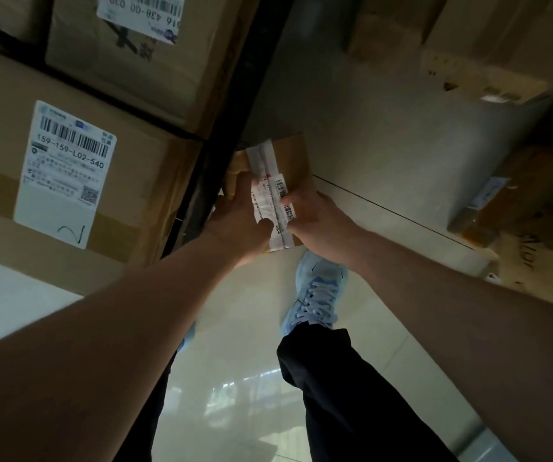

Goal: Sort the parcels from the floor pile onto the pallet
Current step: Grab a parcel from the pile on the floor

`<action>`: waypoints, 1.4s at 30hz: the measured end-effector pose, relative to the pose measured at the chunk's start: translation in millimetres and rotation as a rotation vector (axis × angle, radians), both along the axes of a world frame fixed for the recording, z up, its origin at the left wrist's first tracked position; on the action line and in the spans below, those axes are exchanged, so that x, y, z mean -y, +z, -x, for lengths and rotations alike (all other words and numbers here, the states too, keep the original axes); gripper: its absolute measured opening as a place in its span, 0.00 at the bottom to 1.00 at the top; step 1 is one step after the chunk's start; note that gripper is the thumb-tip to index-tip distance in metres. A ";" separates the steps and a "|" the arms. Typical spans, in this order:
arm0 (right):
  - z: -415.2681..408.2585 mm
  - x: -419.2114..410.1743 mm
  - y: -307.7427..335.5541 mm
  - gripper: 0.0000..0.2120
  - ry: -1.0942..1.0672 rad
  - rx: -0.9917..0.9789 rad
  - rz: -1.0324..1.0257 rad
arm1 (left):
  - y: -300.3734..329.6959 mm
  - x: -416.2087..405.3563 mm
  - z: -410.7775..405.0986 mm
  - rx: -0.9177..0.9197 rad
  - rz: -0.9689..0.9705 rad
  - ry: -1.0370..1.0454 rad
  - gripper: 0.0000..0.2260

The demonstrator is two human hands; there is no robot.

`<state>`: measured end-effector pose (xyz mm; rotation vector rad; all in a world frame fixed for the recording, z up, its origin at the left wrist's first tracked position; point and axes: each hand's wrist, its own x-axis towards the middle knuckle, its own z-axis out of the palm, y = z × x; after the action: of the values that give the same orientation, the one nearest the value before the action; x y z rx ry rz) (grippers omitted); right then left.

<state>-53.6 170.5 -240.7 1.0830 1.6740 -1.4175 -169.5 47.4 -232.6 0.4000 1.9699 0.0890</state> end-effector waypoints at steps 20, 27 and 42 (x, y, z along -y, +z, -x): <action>-9.5 -15.0 200.0 0.32 -0.491 -0.121 -0.278 | 174.6 -57.6 36.7 -0.069 -0.264 -0.204 0.35; 28.9 -14.4 361.9 0.49 -0.496 -0.180 -0.364 | 353.1 -68.6 91.2 -0.171 -0.406 -0.324 0.39; 118.0 65.0 714.0 0.49 -0.341 -0.488 -0.628 | 719.4 10.7 201.4 -0.419 -0.697 -0.599 0.41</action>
<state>-171.6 105.5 473.3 1.4993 2.4878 -1.4814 -370.9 36.6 486.8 1.5483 2.0898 0.3299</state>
